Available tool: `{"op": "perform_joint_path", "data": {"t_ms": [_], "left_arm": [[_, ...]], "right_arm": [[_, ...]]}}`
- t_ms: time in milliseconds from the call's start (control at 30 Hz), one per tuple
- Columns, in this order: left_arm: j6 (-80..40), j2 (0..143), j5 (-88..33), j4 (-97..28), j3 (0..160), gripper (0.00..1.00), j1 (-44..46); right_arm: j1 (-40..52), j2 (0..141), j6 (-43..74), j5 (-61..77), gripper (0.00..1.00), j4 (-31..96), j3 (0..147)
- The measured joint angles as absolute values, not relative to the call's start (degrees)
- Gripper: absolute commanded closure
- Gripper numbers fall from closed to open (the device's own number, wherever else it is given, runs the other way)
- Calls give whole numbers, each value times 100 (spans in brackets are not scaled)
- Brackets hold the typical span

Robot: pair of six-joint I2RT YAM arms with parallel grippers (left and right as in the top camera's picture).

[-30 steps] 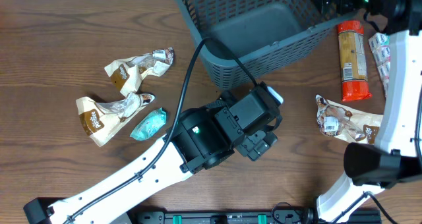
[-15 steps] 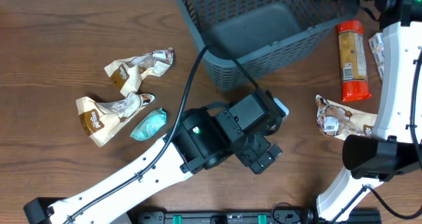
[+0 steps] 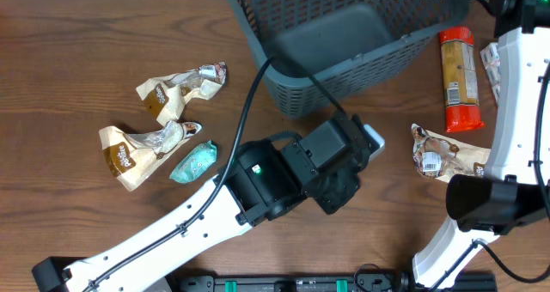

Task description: Pack container

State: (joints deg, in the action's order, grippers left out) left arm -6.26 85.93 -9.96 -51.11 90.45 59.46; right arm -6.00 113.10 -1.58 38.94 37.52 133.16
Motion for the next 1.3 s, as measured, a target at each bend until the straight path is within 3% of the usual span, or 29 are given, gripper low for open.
{"op": "perform_joint_path", "data": {"t_ms": [233, 500, 867, 1300], "left_arm": [[-1288, 8615, 62, -4375, 9043, 94, 5955], [-1879, 8912, 635, -3981, 9043, 94, 5682], [-2408, 9483, 735, -4010, 9035, 94, 5426], [-2405, 9483, 1114, -4193, 9035, 94, 5540]], "right_arm": [[-696, 11666, 1297, 3592, 99, 2987, 13319], [-814, 11998, 2921, 2764, 99, 3205, 13319], [-799, 12060, 3011, 2569, 99, 3286, 13319], [-336, 12060, 2604, 1044, 99, 4764, 13323]]}}
